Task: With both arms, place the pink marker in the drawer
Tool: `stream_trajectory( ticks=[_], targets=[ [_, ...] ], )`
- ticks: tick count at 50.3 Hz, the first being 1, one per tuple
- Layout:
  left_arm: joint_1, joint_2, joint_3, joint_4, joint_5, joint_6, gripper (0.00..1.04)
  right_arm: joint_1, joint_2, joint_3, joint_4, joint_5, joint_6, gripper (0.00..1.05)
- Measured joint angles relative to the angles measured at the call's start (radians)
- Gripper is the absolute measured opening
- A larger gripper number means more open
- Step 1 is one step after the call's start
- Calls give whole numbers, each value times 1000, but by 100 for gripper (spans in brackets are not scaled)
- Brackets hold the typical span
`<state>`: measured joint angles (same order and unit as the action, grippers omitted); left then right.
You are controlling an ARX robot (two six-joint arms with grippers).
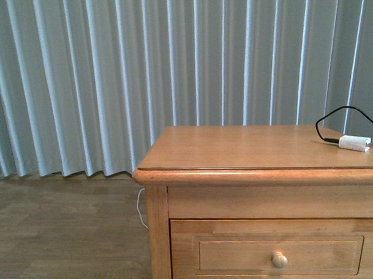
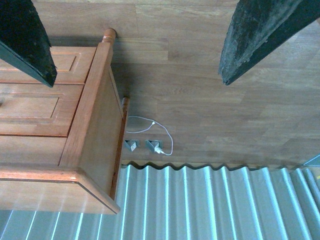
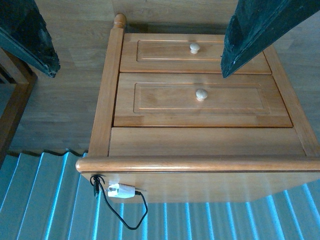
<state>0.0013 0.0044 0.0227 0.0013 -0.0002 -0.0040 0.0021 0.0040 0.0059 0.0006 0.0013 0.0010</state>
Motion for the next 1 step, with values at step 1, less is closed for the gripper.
stream_trajectory(
  ticks=[1],
  targets=[
    [0,0,0,0,0,0,98,0,0,0,0,0,0,96]
  ],
)
